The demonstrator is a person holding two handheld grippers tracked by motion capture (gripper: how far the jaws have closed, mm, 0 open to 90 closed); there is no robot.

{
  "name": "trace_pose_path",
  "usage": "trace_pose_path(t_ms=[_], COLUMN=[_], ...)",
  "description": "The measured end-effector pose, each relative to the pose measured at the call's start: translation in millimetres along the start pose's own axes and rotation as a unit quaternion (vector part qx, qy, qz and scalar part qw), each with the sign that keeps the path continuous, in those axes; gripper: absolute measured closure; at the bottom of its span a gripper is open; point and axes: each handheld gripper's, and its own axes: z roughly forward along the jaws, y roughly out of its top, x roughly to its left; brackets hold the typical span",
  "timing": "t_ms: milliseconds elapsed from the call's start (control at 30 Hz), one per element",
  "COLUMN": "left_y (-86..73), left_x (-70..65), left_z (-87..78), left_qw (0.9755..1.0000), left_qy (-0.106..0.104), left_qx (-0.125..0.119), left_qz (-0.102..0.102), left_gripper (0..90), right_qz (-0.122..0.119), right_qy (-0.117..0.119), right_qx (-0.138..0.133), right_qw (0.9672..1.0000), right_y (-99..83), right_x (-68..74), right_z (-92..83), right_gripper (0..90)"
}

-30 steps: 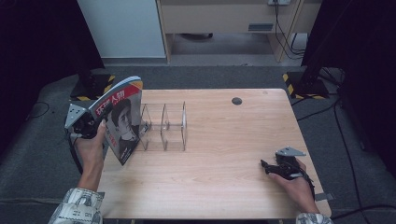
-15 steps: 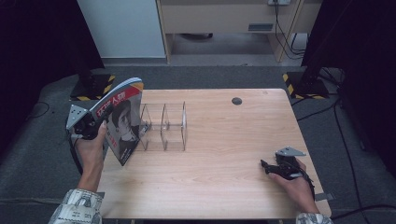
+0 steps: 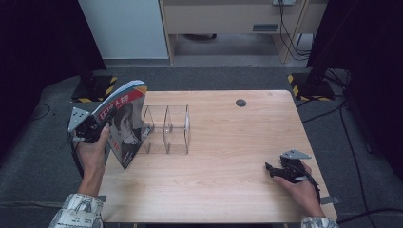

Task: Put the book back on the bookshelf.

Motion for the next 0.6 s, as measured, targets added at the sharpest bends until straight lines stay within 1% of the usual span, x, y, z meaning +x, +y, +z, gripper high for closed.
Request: trace_pose_path(t_ms=[200,400,500,567,600], left_y=[-0.5,-1.6,-2.2,-2.2,-2.3], left_x=[-0.6,-0.7,-0.4,-0.2,-0.3], left_z=[-0.3,-1.0,-1.3,-1.2,-1.3], left_qw=[1.0000,0.9999,0.9999,0.9999,0.9999], left_qy=[0.004,0.012,0.011,0.010,0.014], left_qx=[-0.004,-0.007,-0.005,-0.005,-0.006], left_qz=[-0.001,-0.004,-0.004,-0.005,-0.004], left_gripper=[69.1,54.1,50.9,47.3,45.0], right_qz=[0.000,0.001,0.001,0.000,-0.001], right_qy=[0.000,0.000,0.000,0.001,0.001], right_qx=[0.000,0.000,0.000,0.000,0.000], right_qw=[1.0000,1.0000,1.0000,1.0000,1.0000], right_y=[-0.1,0.0,0.0,-0.1,-0.1], right_x=[0.1,0.4,0.4,0.3,0.2], right_z=[-0.1,0.0,0.0,0.0,0.0], right_gripper=[27.3,27.2,27.1,27.0,27.0])
